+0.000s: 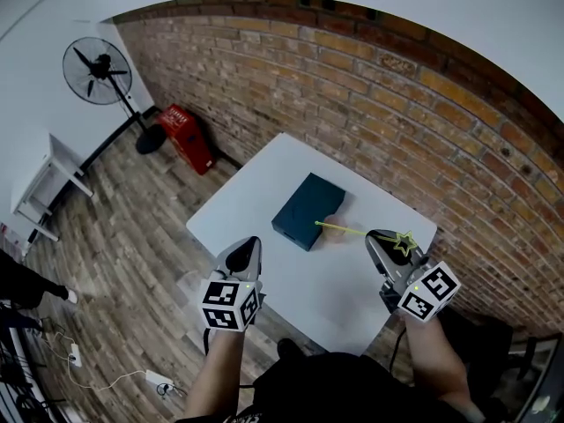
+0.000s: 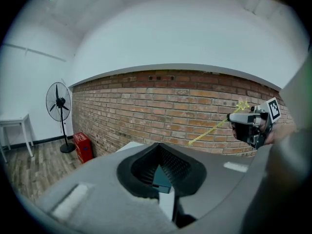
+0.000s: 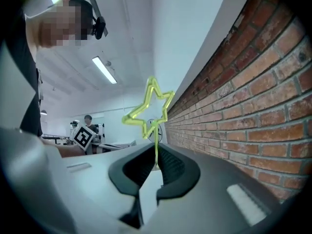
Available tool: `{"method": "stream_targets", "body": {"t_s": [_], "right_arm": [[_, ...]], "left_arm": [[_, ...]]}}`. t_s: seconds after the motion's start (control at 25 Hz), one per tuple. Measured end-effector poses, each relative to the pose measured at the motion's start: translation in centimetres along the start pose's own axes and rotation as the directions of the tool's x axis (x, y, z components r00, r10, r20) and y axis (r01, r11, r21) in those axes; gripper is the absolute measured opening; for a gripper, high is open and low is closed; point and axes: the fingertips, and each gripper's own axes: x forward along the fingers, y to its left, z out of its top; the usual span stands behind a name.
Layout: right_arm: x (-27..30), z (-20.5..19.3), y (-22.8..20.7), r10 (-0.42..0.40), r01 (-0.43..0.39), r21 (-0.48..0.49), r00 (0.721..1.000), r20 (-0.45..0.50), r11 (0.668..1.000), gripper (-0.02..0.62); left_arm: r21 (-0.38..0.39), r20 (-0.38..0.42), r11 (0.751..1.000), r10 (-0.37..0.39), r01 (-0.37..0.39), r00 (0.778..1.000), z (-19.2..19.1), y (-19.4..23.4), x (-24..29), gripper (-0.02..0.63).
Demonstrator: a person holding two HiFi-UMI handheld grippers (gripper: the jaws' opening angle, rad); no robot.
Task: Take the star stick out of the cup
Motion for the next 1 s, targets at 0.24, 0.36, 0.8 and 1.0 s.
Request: {"method": "stream_targets", "body": {"t_s": [0.24,0.36,0.8,1.0], "right_arm": [[-2.6,1.5,-2.0,-0.127,0.129,-0.053,0.991,0.045,0.99,0.014],[-3.9,1.3,-3.0,-0.184,0.187,-0.051,0.981,0.054,0.981,0.014],[-5.1,-0.6,-3.3,-0.245,0.246,-0.082,0.969,0.028,0.966,0.014],[-5.8,-0.7,-3.8,-0.256,0.258,-0.071,0.966,0.027,0.964,0.014]], "left_arm": [[0.029,0.013,0.998,0.054,-0.054,0.998,0.3,3.0,-0.1,0.002],[0.071,0.018,0.994,0.086,-0.087,0.996,0.5,3.8,-0.3,0.002],[0.047,0.031,0.998,0.034,-0.035,0.999,0.8,1.7,0.7,0.002],[0.043,0.024,0.998,0.033,-0.034,0.999,0.5,1.3,0.9,0.002]]}}
